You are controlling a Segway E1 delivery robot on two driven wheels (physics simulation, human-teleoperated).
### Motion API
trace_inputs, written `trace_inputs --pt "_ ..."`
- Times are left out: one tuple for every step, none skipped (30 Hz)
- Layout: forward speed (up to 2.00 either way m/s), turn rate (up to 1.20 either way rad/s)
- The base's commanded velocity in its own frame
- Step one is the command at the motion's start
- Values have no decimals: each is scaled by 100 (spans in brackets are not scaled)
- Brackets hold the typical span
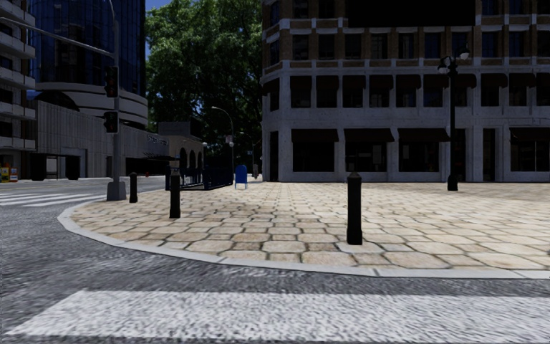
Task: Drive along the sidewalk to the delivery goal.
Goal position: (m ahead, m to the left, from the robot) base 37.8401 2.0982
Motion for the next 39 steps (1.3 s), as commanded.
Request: trace_inputs --pt "200 0" --pt "200 0" --pt "200 0" --pt "200 0" --pt "200 0" --pt "200 0" --pt "200 0" --pt "200 0" --pt "200 0" --pt "200 0" --pt "200 0" --pt "200 0" --pt "200 0" --pt "200 0" --pt "200 0" --pt "200 0" --pt "200 0" --pt "200 0" --pt "200 0" --pt "200 0" --pt "200 0" --pt "200 0" --pt "200 0" --pt "200 0" --pt "200 0" --pt "200 0" --pt "200 0" --pt "200 0" --pt "200 0" --pt "200 0" --pt "200 0" --pt "200 0" --pt "200 0" --pt "200 0" --pt "200 0" --pt "200 0" --pt "200 0" --pt "200 0" --pt "200 0"
